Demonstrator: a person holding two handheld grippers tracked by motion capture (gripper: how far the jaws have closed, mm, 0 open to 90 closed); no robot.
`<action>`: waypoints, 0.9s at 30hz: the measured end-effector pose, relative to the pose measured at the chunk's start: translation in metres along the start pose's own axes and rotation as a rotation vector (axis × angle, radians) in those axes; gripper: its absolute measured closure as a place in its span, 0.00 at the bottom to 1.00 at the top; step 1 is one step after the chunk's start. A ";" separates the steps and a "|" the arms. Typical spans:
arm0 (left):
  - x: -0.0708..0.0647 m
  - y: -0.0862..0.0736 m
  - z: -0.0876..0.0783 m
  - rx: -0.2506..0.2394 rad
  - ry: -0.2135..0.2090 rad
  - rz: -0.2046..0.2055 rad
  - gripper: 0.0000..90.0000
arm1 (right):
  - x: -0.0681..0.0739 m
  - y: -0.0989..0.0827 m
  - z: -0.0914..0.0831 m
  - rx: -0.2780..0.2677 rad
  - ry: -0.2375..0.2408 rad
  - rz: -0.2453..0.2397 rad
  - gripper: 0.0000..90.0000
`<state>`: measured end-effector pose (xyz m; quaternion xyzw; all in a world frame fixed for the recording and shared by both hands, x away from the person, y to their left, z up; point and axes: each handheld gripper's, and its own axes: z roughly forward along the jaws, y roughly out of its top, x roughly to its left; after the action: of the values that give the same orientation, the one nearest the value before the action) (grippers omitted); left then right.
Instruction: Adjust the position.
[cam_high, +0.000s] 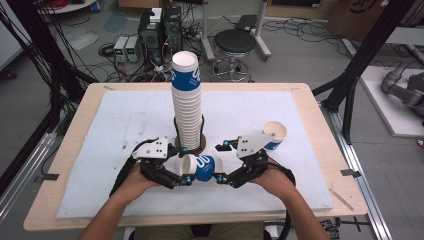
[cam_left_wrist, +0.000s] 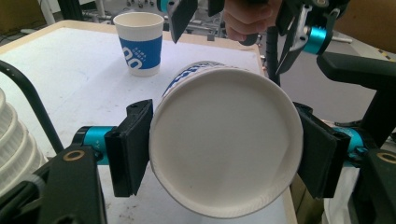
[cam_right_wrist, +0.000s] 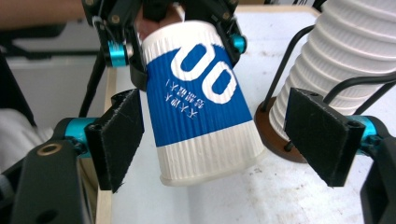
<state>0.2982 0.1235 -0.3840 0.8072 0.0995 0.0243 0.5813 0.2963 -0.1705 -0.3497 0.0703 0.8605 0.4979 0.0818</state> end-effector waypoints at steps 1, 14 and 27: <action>0.001 -0.001 0.000 0.000 0.004 0.002 0.32 | 0.000 -0.002 -0.001 -0.017 0.002 0.009 0.23; 0.008 -0.014 -0.008 -0.120 0.003 -0.007 0.32 | -0.002 -0.018 -0.013 -0.089 -0.047 0.069 0.23; 0.013 -0.023 -0.011 -0.209 -0.021 -0.003 0.32 | -0.003 -0.034 -0.016 -0.132 -0.064 0.124 0.23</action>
<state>0.3056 0.1437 -0.4031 0.7423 0.0914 0.0252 0.6634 0.2944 -0.2010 -0.3710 0.1335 0.8168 0.5551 0.0828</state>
